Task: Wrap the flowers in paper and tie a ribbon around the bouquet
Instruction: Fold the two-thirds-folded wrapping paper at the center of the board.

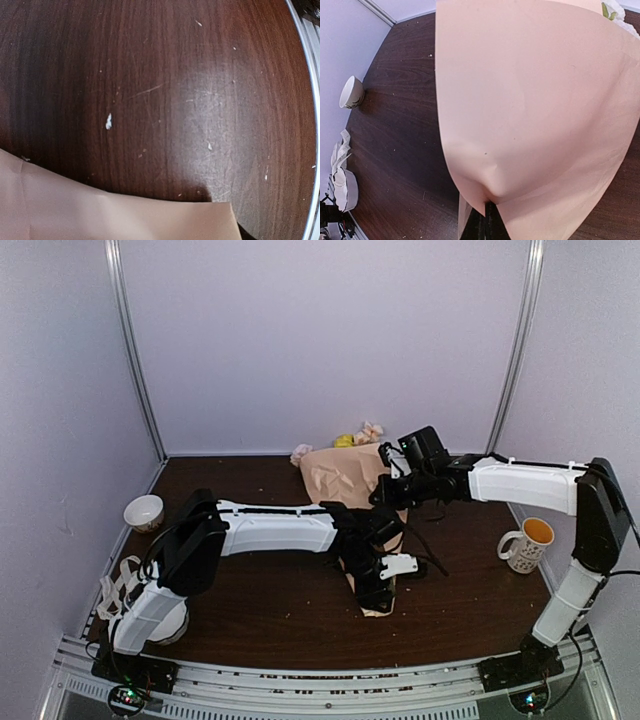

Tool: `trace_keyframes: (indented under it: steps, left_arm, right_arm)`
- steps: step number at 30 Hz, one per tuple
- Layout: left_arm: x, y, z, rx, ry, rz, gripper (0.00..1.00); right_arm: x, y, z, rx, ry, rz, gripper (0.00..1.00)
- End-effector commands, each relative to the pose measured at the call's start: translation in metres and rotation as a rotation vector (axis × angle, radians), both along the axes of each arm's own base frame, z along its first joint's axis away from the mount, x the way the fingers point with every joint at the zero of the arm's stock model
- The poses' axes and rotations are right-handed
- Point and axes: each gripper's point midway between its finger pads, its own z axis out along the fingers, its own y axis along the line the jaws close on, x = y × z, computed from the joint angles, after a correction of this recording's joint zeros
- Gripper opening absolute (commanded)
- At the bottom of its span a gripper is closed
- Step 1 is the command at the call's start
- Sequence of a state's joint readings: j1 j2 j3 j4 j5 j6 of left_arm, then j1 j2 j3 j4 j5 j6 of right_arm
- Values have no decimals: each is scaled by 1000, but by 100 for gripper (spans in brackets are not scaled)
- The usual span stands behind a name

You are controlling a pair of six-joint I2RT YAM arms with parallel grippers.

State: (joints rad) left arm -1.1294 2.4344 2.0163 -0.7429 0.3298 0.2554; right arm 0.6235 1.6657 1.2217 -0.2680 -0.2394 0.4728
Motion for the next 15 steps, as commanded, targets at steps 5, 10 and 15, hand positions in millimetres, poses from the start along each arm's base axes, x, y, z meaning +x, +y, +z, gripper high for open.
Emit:
trace_keyframes:
  steps: [5,10,15]
  left_arm:
    - [1,11,-3,4,15,7,62]
    - [-3,10,6,-34,38,-4,66]
    - [-9,3,45,-120,54,-19,71]
  right_arm:
    - [4,28,-45,-53,108,121,0]
    - [5,28,-96,-139,270,100,0]
    - [4,16,-128,-182,358,32,0]
